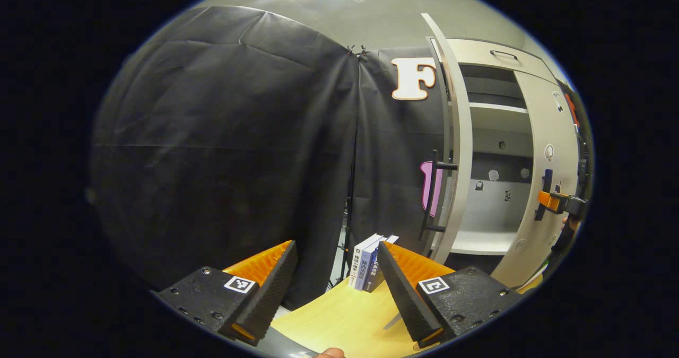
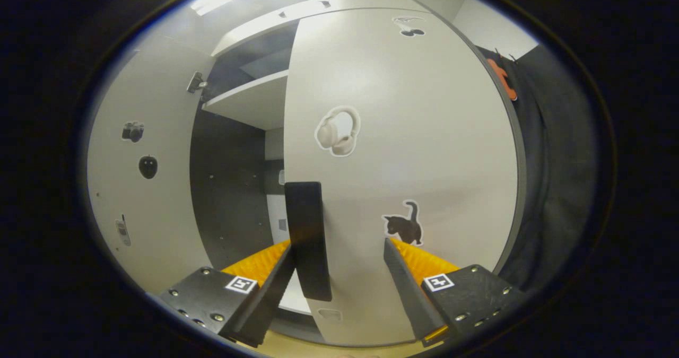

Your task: Grasp the bottle in the cabinet with the left hand and place it on the coaster, then close the right door with the right hand and the left door with the left hand.

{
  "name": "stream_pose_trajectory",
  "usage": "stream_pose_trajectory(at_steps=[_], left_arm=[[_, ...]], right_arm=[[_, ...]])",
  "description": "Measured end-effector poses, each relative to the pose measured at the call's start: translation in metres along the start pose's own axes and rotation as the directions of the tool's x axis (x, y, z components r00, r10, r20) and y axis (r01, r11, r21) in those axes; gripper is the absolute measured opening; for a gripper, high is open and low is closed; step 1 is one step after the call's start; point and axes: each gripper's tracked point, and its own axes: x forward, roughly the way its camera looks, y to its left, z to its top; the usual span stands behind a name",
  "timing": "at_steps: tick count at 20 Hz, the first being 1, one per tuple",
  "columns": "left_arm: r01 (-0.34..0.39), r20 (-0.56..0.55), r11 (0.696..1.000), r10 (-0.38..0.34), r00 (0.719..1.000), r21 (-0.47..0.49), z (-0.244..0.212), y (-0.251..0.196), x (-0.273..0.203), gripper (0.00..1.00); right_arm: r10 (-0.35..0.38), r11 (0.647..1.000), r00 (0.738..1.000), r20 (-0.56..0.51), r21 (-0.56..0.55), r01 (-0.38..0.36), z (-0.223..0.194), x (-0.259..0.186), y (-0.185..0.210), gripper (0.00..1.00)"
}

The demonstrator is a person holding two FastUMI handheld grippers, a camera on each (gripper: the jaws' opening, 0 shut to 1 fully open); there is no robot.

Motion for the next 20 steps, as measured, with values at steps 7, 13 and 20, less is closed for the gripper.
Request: stream_pose_trajectory(at_steps=[7, 13, 20], left_arm=[[0.167, 0.054, 0.986, -0.166, 0.985, -0.015, 0.028, -0.048, 0.026, 0.92], [0.259, 0.054, 0.965, -0.26, 0.964, 0.031, 0.031, -0.077, 0.052, 0.96], [0.477, 0.012, 0.869, -0.48, 0.877, -0.131, 0.024, -0.119, 0.043, 0.93]], right_arm=[[-0.043, 0.999, 0.998, -0.036, -0.023, 0.043, -0.016, -0.049, -0.022, 0.97], [-0.173, 0.984, 0.984, -0.04, -0.035, 0.172, -0.023, -0.107, -0.078, 0.98], [-0.262, 0.965, 0.962, -0.077, 0.005, 0.263, -0.03, -0.146, -0.116, 0.99]])
